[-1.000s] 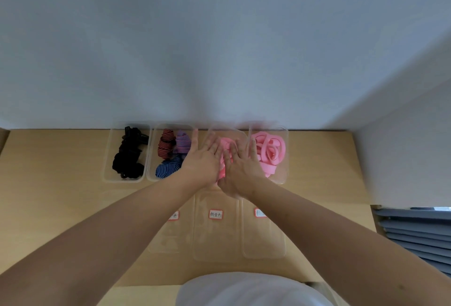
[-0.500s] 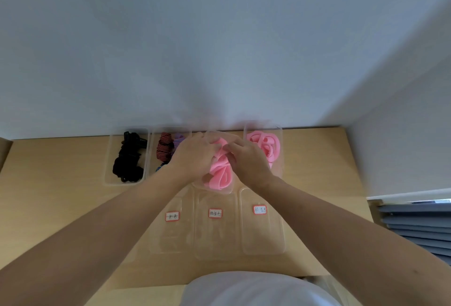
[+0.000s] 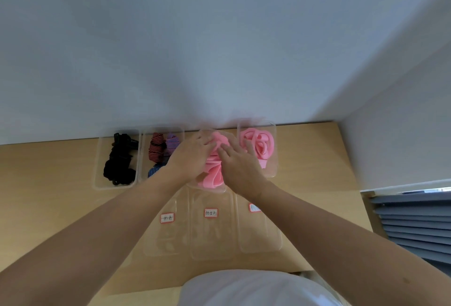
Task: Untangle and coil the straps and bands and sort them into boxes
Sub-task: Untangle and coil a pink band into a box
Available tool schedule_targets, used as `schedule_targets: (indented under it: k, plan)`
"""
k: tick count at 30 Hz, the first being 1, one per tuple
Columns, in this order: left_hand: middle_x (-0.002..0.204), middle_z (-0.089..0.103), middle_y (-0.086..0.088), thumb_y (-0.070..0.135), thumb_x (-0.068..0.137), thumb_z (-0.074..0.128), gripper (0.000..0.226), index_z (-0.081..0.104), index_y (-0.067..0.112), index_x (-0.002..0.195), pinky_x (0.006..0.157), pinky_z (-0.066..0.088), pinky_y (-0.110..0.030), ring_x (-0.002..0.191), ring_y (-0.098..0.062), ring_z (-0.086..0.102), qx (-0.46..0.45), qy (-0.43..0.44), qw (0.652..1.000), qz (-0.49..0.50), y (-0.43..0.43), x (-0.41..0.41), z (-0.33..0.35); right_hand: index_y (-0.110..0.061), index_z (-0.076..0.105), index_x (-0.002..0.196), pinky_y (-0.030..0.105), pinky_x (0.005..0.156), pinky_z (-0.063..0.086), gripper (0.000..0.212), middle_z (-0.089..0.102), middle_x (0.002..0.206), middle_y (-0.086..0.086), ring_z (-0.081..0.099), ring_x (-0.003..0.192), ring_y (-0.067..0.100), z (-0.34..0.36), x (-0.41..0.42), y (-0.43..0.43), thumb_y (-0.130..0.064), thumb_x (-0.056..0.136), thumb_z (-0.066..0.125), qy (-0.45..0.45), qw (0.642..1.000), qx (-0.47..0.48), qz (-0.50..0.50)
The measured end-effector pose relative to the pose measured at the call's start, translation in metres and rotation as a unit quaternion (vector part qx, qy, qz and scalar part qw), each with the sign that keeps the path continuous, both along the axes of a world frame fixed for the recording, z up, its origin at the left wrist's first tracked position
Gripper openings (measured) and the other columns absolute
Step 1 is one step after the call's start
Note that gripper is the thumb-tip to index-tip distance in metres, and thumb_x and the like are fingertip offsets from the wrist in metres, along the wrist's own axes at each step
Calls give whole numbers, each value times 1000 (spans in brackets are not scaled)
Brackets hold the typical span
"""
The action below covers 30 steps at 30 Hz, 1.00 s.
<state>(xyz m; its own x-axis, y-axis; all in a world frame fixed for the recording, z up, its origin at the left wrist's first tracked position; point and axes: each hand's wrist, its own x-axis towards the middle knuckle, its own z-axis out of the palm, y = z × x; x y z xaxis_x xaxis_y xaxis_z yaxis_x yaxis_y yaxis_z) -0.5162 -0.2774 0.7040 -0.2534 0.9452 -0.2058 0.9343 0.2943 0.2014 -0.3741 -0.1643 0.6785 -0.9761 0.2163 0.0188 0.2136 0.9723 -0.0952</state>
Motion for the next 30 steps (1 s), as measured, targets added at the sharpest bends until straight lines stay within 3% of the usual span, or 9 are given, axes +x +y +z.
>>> schedule_targets:
  k: [2,5,8,11,18,22,27,30]
  plan:
    - [139,61,-3,34,78,82,60,63,18,133,96,53,-46,125,-33,56,-23,2,1000,-4,0,-2,-7,-1,55,134,68,114,16,53,66,129,11,41,139,39,1,0,-7,-22,88,40,-64,997,36,-2]
    - [160,40,-2,45,96,56,64,42,19,153,103,38,-44,143,-29,39,-68,55,996,-22,0,2,-17,1,38,150,72,113,-10,63,46,152,17,18,150,45,4,-2,-17,-36,99,39,-134,990,43,-4]
    - [169,18,-7,49,102,37,69,24,15,161,104,30,-49,153,-25,24,-108,98,989,-25,-2,12,-23,-3,15,158,70,112,-19,67,18,166,15,-3,154,42,10,-7,-22,-42,104,21,-192,981,23,-5]
    - [171,3,-8,50,103,31,73,10,12,162,111,23,-56,156,-24,12,-161,101,982,-22,-2,16,-27,-6,3,159,69,110,-23,70,5,168,12,-13,153,38,13,-13,-23,-46,103,14,-244,969,33,-4]
    - [171,-5,-7,51,101,37,80,3,13,163,116,16,-63,158,-22,-1,-186,79,979,16,3,26,-21,-8,2,160,73,110,-20,72,3,168,12,-11,154,37,19,-16,-23,-47,103,24,-279,959,53,8]
    - [170,10,-7,54,99,43,81,13,14,163,119,16,-56,157,-25,8,-133,80,986,54,1,30,-6,-6,14,159,64,118,-5,65,17,166,16,6,154,40,26,-8,-14,-33,103,33,-194,981,17,8]
    - [169,18,-9,49,99,46,76,22,10,160,123,20,-52,155,-24,18,-77,106,987,94,-3,34,6,1,14,157,51,125,7,62,13,166,21,7,155,36,43,2,-3,-17,101,34,-127,991,-30,-18]
    - [162,34,-13,33,99,49,63,35,4,153,121,28,-42,150,-27,31,-35,83,993,82,-2,42,27,-1,16,157,46,125,10,60,17,165,19,10,155,34,56,12,8,-16,102,34,-100,993,-43,-47]
